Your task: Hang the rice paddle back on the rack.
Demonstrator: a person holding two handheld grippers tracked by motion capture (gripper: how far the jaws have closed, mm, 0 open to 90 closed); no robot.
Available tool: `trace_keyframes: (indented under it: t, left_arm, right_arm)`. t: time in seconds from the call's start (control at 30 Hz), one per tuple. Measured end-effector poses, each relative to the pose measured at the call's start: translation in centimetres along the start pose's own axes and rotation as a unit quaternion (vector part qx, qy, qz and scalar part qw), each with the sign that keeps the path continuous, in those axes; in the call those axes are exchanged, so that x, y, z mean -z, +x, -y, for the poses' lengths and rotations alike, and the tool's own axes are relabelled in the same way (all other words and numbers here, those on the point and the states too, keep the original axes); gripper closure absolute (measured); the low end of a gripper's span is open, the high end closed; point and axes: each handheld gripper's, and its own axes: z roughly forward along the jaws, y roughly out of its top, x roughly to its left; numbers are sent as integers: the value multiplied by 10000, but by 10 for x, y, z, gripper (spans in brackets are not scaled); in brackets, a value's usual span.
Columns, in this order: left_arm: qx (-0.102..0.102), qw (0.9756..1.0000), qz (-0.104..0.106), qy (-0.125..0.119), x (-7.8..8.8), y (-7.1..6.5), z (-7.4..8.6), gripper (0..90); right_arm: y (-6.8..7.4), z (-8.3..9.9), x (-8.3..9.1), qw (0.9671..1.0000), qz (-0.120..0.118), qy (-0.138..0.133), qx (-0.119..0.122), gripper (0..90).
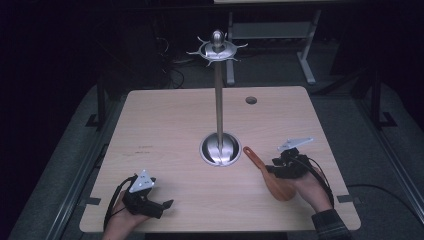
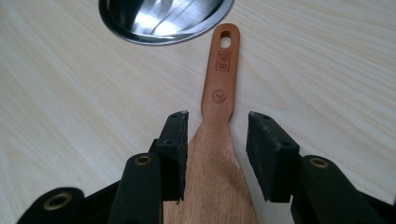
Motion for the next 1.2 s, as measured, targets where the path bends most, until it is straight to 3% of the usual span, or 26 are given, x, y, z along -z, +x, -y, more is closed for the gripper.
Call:
trace_keyframes:
  t: [0.17, 0.37, 0.47, 0.7, 1.03, 1.2]
  left_arm:
    - [-46, 10000, 15, 29, 0, 0, 0, 0]
    - [-50, 10000, 24, 31, -1, 0, -1, 0]
    - [-53, 10000, 23, 43, -1, 0, 0, 0]
    - [-34, 10000, 33, 33, -1, 0, 0, 0]
    - [-39, 10000, 43, 34, 0, 0, 0, 0]
    - [-33, 10000, 46, 36, -1, 0, 0, 0]
  right_arm:
    - [-2, -17, -11, 9991, -8, 421, -73, 579]
    - [-2, -36, -27, 9961, -6, 883, -2, 578]
    - [-1, -43, -34, 9951, -21, 989, 63, 577]
    - [2, -55, -54, 9894, 139, 1433, 209, 570]
    - [3, -53, -66, 9849, 242, 1690, 281, 573]
    - [4, -52, -67, 9849, 272, 1683, 298, 603]
